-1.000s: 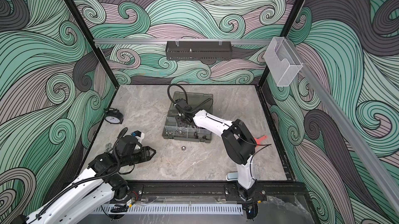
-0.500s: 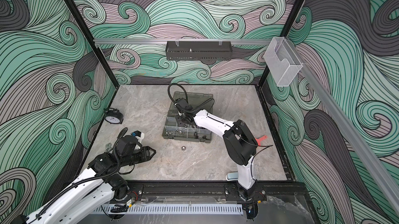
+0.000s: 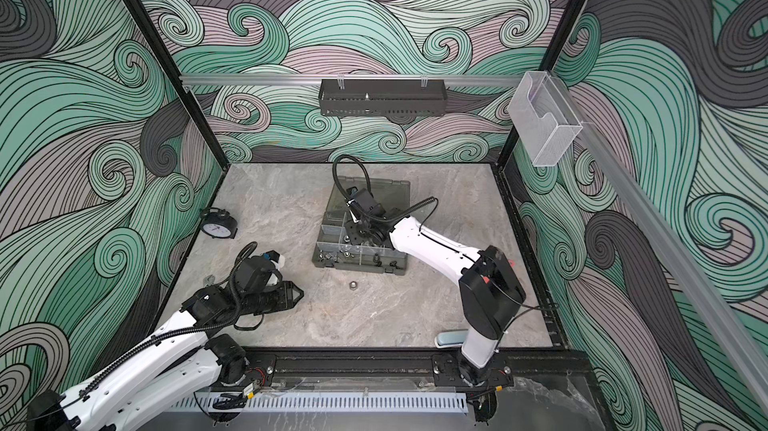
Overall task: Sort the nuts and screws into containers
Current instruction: 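Draw the right gripper back while the left gripper reaches to the last nut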
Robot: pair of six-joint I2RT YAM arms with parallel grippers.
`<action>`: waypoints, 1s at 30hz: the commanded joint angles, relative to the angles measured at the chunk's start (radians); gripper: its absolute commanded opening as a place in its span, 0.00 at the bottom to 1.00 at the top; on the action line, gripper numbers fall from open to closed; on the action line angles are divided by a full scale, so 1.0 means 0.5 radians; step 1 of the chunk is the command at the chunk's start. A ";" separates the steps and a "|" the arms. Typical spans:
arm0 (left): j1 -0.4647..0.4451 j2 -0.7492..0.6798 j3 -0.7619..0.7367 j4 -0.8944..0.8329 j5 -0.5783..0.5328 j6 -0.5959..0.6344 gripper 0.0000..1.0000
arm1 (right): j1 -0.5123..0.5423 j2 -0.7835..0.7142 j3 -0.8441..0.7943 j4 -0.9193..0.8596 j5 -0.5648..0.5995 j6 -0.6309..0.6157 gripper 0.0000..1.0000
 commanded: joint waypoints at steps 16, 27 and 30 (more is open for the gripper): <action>-0.389 0.668 0.305 0.256 -0.182 0.071 0.44 | -0.006 -0.798 -0.721 -0.035 0.085 0.209 0.43; -0.452 1.259 0.655 0.284 -0.159 0.233 0.44 | -0.008 -1.185 -1.089 -0.119 0.140 0.362 0.43; -0.474 1.457 0.776 0.279 -0.143 0.268 0.44 | -0.007 -1.245 -1.151 -0.135 0.155 0.407 0.43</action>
